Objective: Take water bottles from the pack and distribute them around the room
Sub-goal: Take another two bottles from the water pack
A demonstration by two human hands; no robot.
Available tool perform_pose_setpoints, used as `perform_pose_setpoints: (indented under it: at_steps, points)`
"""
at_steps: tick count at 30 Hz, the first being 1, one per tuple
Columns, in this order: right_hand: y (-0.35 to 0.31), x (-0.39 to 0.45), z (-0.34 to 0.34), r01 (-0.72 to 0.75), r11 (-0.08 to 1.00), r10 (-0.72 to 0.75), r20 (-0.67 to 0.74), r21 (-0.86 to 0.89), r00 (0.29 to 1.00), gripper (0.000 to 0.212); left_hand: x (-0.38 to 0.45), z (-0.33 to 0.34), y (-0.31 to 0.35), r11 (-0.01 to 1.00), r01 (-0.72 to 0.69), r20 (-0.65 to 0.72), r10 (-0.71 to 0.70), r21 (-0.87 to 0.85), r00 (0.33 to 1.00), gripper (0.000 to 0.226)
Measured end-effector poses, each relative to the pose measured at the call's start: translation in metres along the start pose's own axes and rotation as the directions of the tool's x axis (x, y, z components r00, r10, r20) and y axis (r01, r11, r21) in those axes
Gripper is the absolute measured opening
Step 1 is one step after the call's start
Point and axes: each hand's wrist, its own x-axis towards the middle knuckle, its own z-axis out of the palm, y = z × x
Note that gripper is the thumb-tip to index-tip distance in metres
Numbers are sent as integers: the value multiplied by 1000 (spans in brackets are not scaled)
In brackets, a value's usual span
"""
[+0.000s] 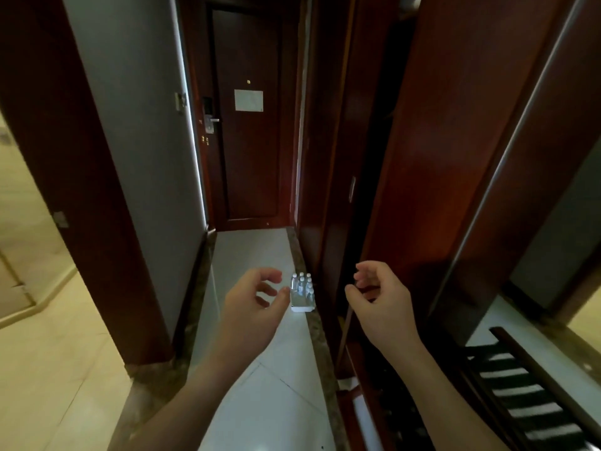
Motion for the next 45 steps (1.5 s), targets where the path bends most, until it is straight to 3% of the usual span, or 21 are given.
perform_pose_setpoints:
  at_steps: [9,17,32,38,45]
  points:
    - [92,180,79,-36,987,29,46,158,999,28,159,83,-63,993,31,-7,-30,118,1000,18]
    - [119,327,131,-28,976,3,113,216,994,27,279,113,-101,975,63,-28,-59,213,998,19]
    - [185,535,269,14,996,-26,133,86,991,27,503,171,-257,993,104,-13,-103,60,995,20]
    - [226,634,332,-65,996,62,53,56,997,30,619,206,-347,991,131,99,-130,-2,987,24]
    - [327,701,367,-295,955,296,-55,37,954,29,689,284,-440,970,241,302,-234,14,924,22]
